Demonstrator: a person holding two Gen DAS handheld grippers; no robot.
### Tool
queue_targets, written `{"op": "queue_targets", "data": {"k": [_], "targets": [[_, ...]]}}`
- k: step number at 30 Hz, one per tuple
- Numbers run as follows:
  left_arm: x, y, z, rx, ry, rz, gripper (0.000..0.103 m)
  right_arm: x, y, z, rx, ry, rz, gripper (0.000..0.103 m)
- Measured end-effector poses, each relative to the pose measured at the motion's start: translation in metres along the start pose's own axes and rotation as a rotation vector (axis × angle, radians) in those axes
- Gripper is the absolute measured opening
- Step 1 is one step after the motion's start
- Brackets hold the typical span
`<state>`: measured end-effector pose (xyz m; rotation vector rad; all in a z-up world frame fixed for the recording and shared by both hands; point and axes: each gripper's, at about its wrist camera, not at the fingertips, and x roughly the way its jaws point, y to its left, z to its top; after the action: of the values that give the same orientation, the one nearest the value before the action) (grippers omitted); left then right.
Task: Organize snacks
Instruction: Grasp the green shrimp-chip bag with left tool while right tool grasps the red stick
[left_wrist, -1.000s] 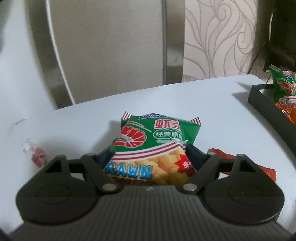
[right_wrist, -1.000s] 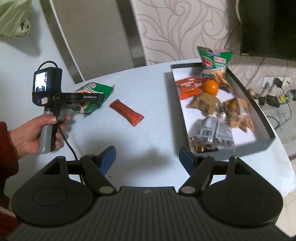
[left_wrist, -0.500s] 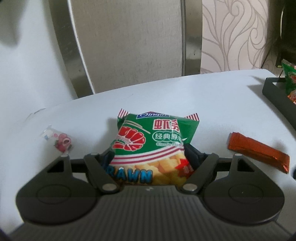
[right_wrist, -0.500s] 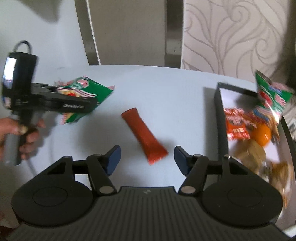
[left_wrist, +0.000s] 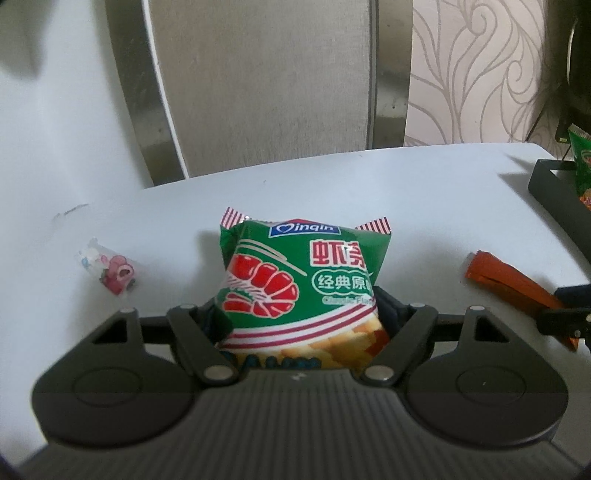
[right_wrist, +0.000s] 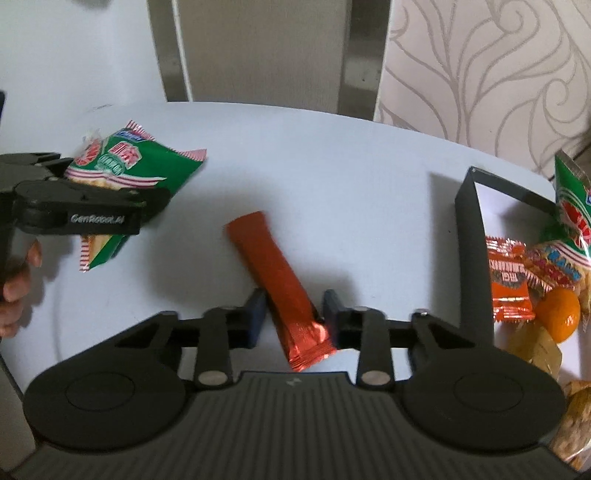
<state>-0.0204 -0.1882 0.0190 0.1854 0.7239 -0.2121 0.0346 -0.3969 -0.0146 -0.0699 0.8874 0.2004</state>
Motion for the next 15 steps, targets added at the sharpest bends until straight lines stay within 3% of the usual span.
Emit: {"op": "queue_targets", "data": {"k": [11,15], "targets": [[0.003,0.001,0.000,-0.029,0.010,0.014,0.092,-0.028,0.023,-0.036,0.004,0.008,-0.016,0.025],[0.004,0.005,0.000,-0.054,0.020,0.008,0.094,-0.031,0.028,-0.042,0.009,-0.009,-0.039,0.033]]}}
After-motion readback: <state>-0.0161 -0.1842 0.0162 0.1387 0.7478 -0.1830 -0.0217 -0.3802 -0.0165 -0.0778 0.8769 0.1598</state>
